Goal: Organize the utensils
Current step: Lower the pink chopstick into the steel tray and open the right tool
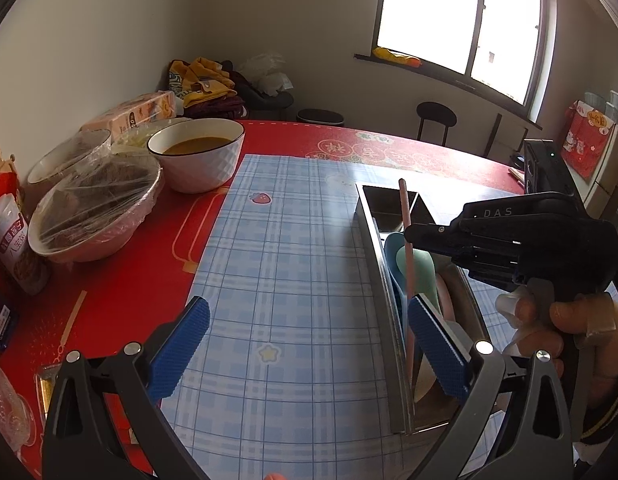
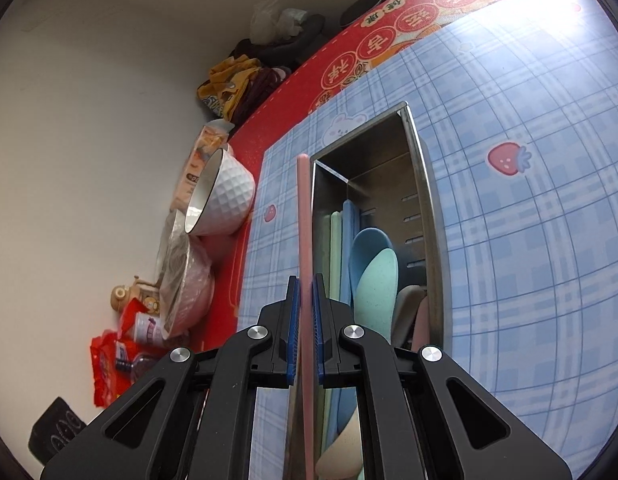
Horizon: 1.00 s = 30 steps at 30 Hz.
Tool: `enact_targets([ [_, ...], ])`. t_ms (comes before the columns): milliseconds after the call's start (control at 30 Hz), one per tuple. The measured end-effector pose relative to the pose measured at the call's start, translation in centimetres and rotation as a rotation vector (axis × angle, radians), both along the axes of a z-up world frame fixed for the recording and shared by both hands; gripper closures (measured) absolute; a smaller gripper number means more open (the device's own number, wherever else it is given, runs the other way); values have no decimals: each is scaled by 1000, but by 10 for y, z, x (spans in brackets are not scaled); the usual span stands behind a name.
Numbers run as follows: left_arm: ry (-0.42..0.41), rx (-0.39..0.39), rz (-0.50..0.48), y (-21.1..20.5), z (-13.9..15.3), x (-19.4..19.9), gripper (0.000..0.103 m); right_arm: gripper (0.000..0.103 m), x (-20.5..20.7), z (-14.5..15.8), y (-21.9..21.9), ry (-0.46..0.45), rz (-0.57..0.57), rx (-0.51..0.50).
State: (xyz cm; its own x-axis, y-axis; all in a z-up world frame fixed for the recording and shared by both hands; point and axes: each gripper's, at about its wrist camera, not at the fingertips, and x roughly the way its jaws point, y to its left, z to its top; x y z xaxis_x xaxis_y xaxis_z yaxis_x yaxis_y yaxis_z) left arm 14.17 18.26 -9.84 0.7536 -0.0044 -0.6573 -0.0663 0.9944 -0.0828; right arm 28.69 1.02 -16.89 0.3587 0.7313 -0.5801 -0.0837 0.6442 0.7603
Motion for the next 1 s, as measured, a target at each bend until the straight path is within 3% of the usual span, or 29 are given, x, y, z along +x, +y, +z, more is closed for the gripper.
enact_targets([
  [433, 1, 13, 18, 3, -2, 0, 6, 95, -5, -1, 10, -39, 56, -112],
  [733, -7, 54, 46, 0, 7, 1, 6, 93, -9, 20, 0, -175, 91, -352],
  [833, -8, 67, 53, -1, 10, 2, 6, 85, -13, 27, -8, -228, 96, -408],
  [1000, -9, 84, 58, -6, 14, 3, 6, 82, -20, 39, -21, -310, 108, -477],
])
